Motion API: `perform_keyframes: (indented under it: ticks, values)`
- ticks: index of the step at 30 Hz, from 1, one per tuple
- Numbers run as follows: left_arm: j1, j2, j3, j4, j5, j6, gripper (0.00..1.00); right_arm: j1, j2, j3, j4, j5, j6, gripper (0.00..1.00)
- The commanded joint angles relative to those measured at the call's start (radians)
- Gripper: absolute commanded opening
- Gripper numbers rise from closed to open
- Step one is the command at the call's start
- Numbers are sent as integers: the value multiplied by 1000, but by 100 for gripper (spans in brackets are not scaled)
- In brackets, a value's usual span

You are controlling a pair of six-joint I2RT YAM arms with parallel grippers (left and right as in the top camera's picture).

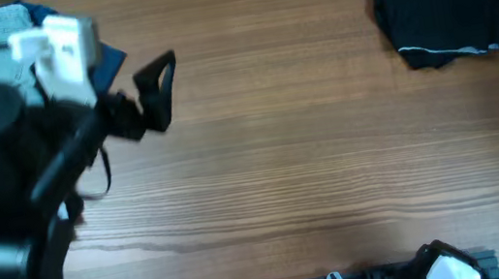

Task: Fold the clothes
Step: 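Release the shorts and pull the right gripper back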

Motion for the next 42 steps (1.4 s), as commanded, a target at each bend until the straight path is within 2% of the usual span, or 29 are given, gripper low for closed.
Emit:
perform_keyframes:
  ticks: [1,2,3,4,7,9,11,15,17,26,31,34,36,39,41,42]
  values:
    - [-2,-9,1,-74,-40,-44,100,3,-86,-1,-63,-34,5,100]
    - [-2,-5,1,-92,-90,-103,100,3,-113,-1,-96,-34,5,100]
    - [-2,10,1,-118,-181,-213,100,3,-127,-1,-119,-34,5,100]
    - [-2,21,1,-130,-209,-247,100,3,-136,-1,-144,-34,5,100]
    - [-2,52,1,-134,-219,-254,100,3,-135,-3,-270,-35,22,100]
    - [-2,61,1,-129,-219,-254,100,3,-134,-6,-385,-34,114,100]
    - [-2,60,1,-129,-219,-254,100,3,-134,-6,-512,-34,145,100]
    - [-2,60,1,-137,-219,-254,100,3,-134,-6,-708,-34,145,100]
    - [-2,60,1,-137,-219,-254,100,3,-134,-6,-755,-34,145,100]
    - [-2,60,1,-137,-219,-254,100,3,-134,-6,-770,-34,145,100]
    - [-2,74,1,-192,-192,-255,100,3,-134,-6,-770,-34,145,100]
    - [-10,98,-23,-171,-185,-254,100,44,-134,-6,-771,-34,145,100]
    - [-10,85,-99,-53,-187,-251,100,67,-134,-6,-770,-34,145,100]
    - [-9,16,-336,304,-185,-227,100,101,-134,-6,-771,-34,146,100]
    - [-9,-50,-539,536,-186,-227,100,133,-134,-6,-771,-34,145,100]
    - [-9,-97,-678,700,-185,-228,100,156,-134,-6,-771,-34,145,100]
